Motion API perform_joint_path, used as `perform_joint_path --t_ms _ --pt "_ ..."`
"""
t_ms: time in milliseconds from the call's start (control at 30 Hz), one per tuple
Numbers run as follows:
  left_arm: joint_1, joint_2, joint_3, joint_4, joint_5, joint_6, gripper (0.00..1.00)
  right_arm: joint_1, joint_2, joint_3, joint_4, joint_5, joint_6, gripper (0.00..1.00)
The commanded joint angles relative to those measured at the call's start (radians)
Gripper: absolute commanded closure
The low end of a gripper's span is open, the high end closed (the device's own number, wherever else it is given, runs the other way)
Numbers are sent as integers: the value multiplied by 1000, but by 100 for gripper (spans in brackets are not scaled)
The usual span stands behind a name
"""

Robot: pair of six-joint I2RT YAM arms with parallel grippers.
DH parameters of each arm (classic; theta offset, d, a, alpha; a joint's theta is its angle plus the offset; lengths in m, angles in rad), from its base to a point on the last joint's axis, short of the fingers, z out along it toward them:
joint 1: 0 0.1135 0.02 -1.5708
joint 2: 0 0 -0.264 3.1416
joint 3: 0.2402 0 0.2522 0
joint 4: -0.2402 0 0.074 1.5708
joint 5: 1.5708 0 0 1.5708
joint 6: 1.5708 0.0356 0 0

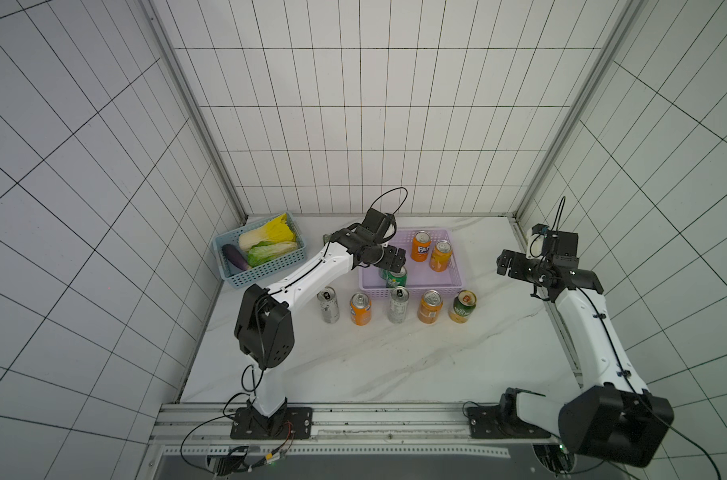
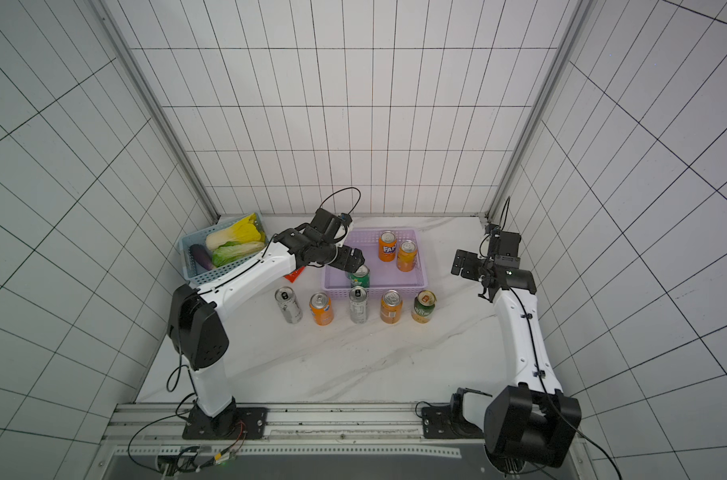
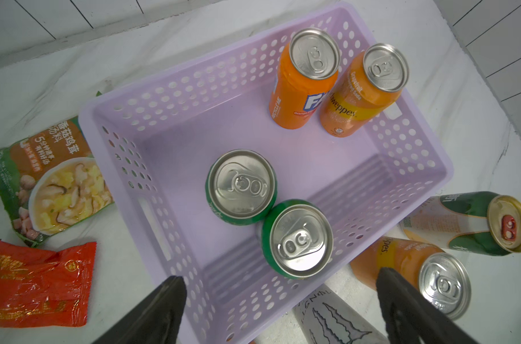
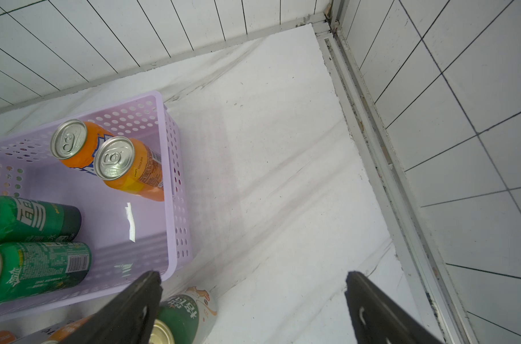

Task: Take out the drinks from the basket
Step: Pick up the drink from the basket.

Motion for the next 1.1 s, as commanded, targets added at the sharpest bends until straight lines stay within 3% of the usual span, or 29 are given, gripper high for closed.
perform_joint_path --t_ms 0,200,600,1067 --pt "-23 64 97 -149 -28 43 2 -15 -23 -37 12 -1 9 1" --pt "-51 188 235 -278 -46 50 3 -20 -23 -39 14 -2 11 0" --pt "-81 317 362 -298 -73 47 4 -26 -19 -38 14 -3 12 1" --pt "-95 416 458 -291 -173 61 19 -32 -13 -40 14 -8 11 0"
